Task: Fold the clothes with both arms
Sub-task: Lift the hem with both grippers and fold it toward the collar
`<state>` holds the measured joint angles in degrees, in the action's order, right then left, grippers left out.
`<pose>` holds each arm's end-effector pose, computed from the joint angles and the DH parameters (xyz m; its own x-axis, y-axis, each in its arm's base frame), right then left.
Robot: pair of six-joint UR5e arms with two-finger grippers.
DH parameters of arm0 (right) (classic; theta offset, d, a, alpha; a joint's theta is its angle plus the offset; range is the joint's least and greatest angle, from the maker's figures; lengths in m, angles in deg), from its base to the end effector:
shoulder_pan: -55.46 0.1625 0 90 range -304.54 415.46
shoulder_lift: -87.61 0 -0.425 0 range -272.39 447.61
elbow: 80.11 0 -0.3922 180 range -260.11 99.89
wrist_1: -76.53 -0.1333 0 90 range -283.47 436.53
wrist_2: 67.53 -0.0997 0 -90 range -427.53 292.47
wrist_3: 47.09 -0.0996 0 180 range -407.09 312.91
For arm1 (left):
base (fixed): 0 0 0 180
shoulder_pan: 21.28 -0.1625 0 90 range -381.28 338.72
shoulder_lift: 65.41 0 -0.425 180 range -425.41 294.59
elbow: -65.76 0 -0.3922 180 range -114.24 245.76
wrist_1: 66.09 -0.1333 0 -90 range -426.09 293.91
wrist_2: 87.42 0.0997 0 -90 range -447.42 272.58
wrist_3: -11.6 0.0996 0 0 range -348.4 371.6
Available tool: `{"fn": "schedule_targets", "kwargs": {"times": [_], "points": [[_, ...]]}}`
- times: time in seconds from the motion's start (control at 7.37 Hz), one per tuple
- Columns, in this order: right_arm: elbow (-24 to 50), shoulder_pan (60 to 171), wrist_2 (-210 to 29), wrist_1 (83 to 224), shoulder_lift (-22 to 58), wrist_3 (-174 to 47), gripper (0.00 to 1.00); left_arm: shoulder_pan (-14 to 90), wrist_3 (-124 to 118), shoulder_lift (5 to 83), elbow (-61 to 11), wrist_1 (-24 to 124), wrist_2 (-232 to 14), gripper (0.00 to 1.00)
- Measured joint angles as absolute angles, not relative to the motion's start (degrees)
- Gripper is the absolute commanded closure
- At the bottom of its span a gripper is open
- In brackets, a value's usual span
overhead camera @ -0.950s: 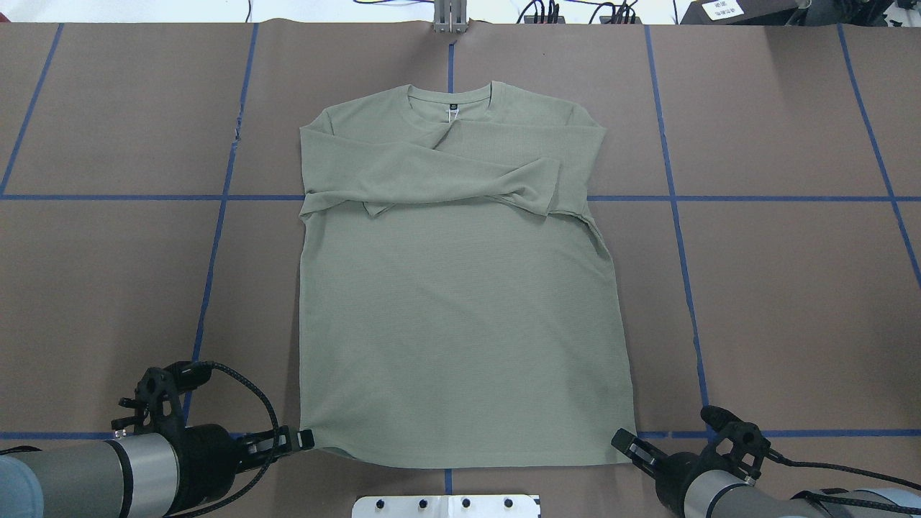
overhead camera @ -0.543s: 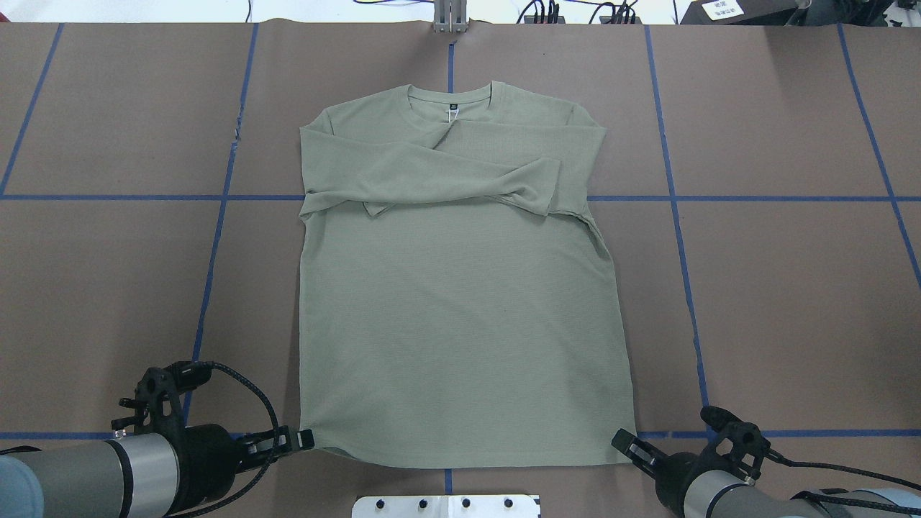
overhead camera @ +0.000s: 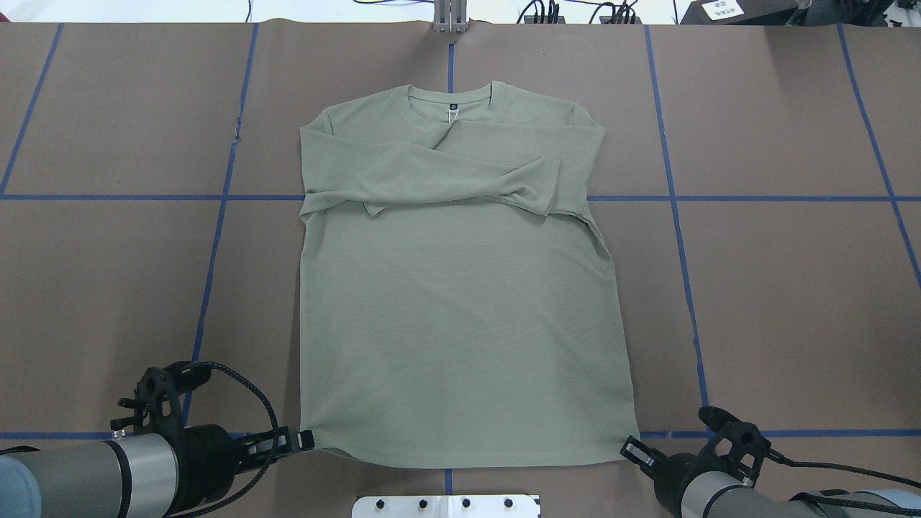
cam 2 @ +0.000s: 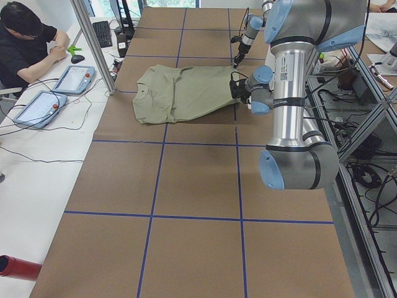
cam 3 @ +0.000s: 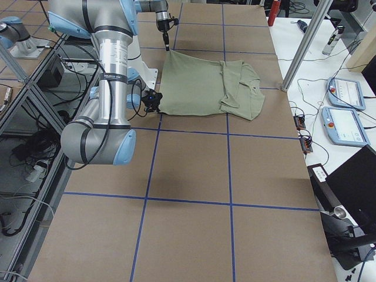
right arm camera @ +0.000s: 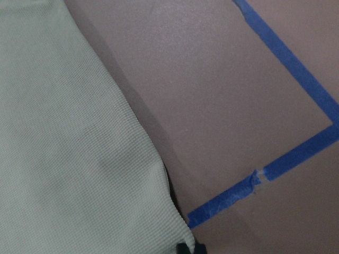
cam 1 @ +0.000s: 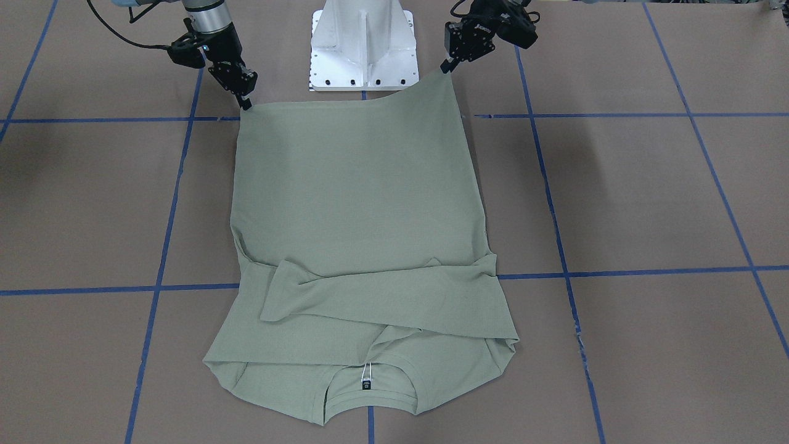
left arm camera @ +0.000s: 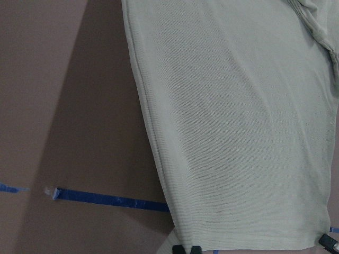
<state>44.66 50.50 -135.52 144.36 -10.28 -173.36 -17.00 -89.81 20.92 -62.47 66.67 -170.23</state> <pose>-0.4397 -0.1331 0.3914 0.4070 0.5152 0.7542 -0.5490 0.7979 -0.2488 0.4020 -0.1763 0.2886 0.1758 -0.2100 -0.9618 0.2352 0.9576 -0.1661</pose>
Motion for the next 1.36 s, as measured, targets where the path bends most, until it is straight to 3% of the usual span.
{"fn": "schedule_targets", "kwargs": {"times": [0.41, 0.68, 0.95, 1.36], "points": [[62.16, 53.26, -144.41, 165.86, -8.31, -169.06, 1.0, -15.85, -89.65, 20.88, -76.46, 51.52, -180.3, 1.0], [68.03, 60.71, -153.37, 178.83, 0.02, -161.25, 1.0, -8.61, -87.53, 26.8, -83.05, 37.13, -191.21, 1.0], [65.62, 68.69, -157.98, 188.02, 11.29, -151.87, 1.0, -1.13, -78.97, 36.76, -78.51, 27.99, -195.18, 1.0], [55.61, 80.04, -162.27, 189.92, 18.71, -139.21, 1.0, 6.71, -66.32, 42.04, -67.27, 26.39, -195.81, 1.0]]}}
